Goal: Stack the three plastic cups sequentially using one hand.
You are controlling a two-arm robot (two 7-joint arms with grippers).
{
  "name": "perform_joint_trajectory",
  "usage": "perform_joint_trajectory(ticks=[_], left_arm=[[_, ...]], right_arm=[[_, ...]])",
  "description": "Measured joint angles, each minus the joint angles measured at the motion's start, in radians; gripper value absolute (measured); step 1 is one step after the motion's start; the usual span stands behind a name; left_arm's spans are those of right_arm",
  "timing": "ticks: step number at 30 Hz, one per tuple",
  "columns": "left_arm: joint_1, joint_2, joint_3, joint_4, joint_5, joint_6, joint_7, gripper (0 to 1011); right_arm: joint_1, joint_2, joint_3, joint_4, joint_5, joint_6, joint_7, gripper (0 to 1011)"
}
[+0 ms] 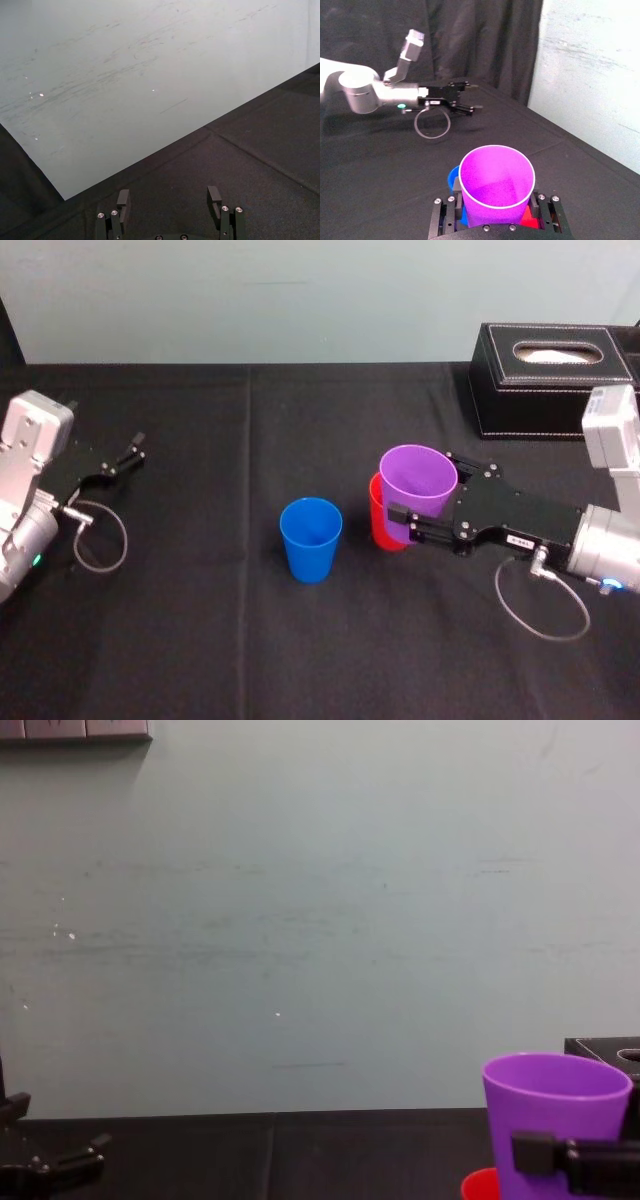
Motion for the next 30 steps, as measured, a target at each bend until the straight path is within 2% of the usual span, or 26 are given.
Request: perform_joint_trajectory(ticks=[4,12,17,30], left_arm=[[0.000,0.000,0.000,0.000,0.000,0.000,0.000,1005],[0.000,0.000,0.000,0.000,0.000,0.000,0.000,1005],[0.000,0.000,0.000,0.000,0.000,0.000,0.000,1005],[0.000,0.000,0.000,0.000,0.000,0.000,0.000,1005]], right_arm=[[0.046,-0.014,-0.015,0.022,0.008,0.047,-0.016,733],[0.107,-0.035,-0.040,0.063,0.016,0.078,-0.028,733],[0.134,-0.047,-0.052,0.084,0.011,0.078,-0.036,733],[0.170,-0.087,-0.069,0.166,-0.008,0.028,-0.045,733]])
